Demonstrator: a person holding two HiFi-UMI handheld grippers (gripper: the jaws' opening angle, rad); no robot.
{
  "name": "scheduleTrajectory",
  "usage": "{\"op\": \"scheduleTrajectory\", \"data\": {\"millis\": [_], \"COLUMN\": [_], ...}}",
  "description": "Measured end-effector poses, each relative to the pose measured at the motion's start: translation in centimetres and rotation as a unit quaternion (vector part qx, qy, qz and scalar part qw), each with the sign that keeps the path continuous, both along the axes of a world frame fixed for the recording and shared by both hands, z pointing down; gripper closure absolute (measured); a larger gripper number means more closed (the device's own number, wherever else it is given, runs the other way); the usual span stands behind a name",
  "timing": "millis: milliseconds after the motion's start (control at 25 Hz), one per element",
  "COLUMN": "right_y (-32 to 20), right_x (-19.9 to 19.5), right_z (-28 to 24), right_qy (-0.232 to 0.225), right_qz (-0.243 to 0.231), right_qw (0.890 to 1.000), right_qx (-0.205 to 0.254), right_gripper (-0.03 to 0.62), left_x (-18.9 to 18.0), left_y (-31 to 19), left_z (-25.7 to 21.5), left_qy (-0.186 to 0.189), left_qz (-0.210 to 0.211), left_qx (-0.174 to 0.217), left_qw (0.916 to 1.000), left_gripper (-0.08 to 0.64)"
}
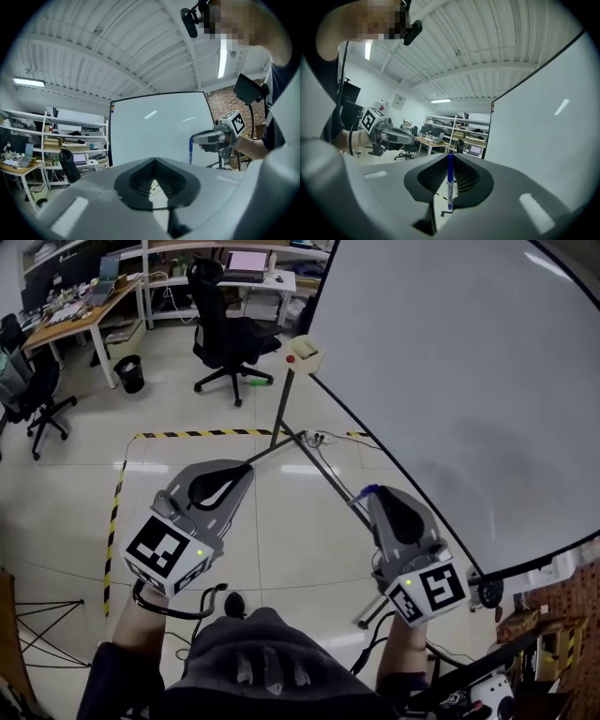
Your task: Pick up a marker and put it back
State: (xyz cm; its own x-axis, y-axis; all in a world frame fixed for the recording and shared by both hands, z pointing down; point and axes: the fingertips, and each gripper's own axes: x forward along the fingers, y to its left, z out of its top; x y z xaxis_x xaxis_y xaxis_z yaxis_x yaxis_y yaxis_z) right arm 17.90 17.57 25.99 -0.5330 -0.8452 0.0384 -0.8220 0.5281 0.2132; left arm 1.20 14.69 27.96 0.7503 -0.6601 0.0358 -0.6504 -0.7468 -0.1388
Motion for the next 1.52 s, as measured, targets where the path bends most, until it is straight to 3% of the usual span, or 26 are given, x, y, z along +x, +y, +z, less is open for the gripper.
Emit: {"op": "scheduleTrajectory", "data": {"millis": [280,560,1040,1360,1520], "right_y": [-5.7,-11.6,-24.6,-32.3,-36.7], "right_x": [-2.5,-2.2,-0.1,-0.9,-1.5], "right_z": [-0.7,0.0,-0.2,-0.2,0.0], "right_qy": [-0.003,-0.006,-0.025,-0.025,-0.018], "right_qz": [0.017,0.011,-0.045,-0.08,-0.075], "right_qw": [1.0,1.0,0.999,0.996,0.997], "right_qx": [0.002,-0.01,-0.015,-0.021,-0.016], "right_gripper": [0.561,0.561,0.561,0.561,0.561], "left_x": [-2.5,-2.2,0.4,-0.9,-1.7], "left_y": [-6.2,-11.4,-22.6,-29.0,-33.8], "left_z": [-0.5,0.7,-0.2,-0.1,0.1], "left_qy": [0.003,-0.001,-0.019,-0.004,0.003], "left_qz": [0.017,0.012,-0.034,-0.079,-0.075], "left_qx": [-0.001,-0.02,-0.02,-0.027,-0.019], "left_qw": [0.9999,0.9997,0.999,0.9965,0.997], "left_gripper": [0.554,0.554,0.554,0.554,0.554]}}
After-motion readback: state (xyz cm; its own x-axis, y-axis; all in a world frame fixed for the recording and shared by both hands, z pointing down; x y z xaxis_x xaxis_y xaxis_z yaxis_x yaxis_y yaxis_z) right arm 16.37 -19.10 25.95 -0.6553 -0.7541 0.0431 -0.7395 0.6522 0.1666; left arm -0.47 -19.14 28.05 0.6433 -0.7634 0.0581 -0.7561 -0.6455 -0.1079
